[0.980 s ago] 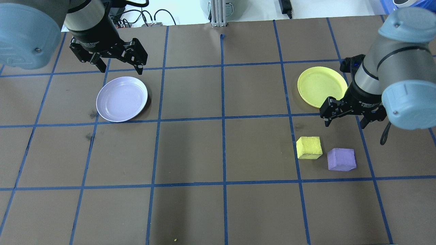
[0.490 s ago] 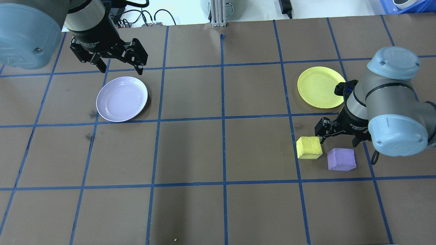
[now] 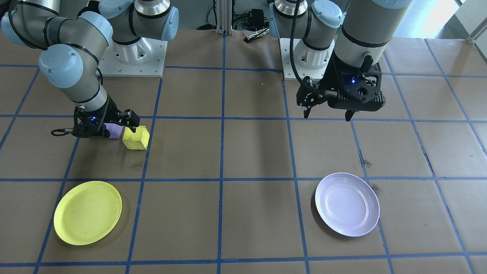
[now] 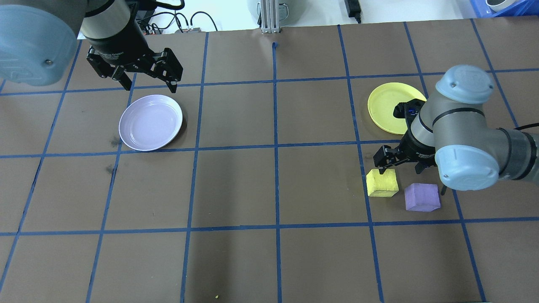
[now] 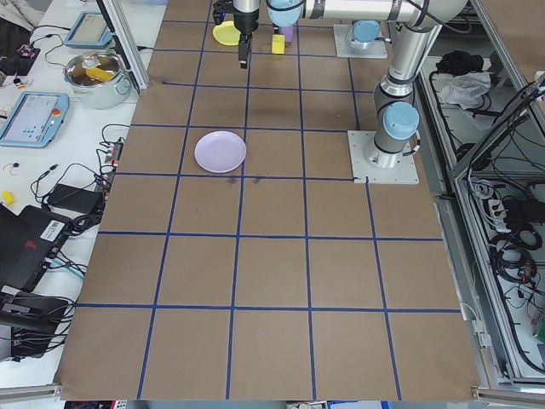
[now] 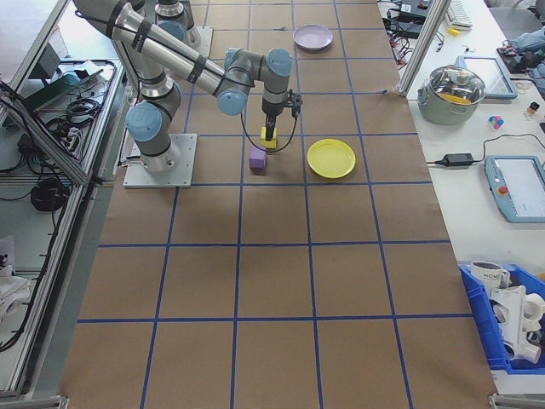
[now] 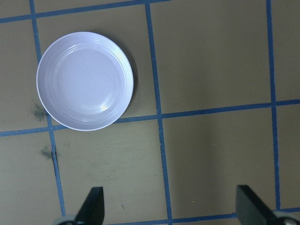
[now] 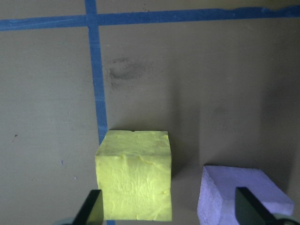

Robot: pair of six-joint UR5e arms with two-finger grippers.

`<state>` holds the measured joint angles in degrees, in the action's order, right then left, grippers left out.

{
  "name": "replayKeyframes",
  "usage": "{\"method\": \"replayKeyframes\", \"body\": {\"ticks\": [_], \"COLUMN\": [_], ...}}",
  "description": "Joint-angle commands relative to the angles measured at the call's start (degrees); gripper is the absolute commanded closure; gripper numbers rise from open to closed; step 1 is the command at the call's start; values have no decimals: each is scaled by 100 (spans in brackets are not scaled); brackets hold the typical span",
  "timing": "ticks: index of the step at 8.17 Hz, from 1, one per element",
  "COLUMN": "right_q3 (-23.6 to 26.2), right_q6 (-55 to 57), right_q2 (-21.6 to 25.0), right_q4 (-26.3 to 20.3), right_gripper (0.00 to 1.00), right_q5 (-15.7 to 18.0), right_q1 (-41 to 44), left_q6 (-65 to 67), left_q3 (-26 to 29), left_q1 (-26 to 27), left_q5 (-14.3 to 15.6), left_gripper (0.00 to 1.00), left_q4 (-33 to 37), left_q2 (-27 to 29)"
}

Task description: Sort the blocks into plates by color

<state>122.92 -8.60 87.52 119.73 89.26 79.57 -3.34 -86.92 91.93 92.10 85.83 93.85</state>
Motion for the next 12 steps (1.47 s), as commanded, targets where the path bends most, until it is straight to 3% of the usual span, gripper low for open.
{"method": "replayKeyframes", "body": {"ticks": [1,5,8,11,12], "right_q3": [4,4,-31,-302,-556], "right_q6": [-71,-54,25,34,51], "right_q2": [-279,-534,-1000,-974,-974], "right_q4": [208,217,208,130,-36], "right_gripper": [2,8,17,55,59], "right_q5": [56,381,285,285,294], "right_q1": [479,490,525,525,525], "left_q6": [0,0,0,0,0], "left_q3": [0,0,0,0,0], "left_q1": [0,0,0,0,-9], "left_q5": [1,-8,-8,1,1], "left_gripper": [0,0,0,0,0], "left_q4": [-5,-5,4,-5,-5], "left_q2": [-7,-7,-7,2,-7]}}
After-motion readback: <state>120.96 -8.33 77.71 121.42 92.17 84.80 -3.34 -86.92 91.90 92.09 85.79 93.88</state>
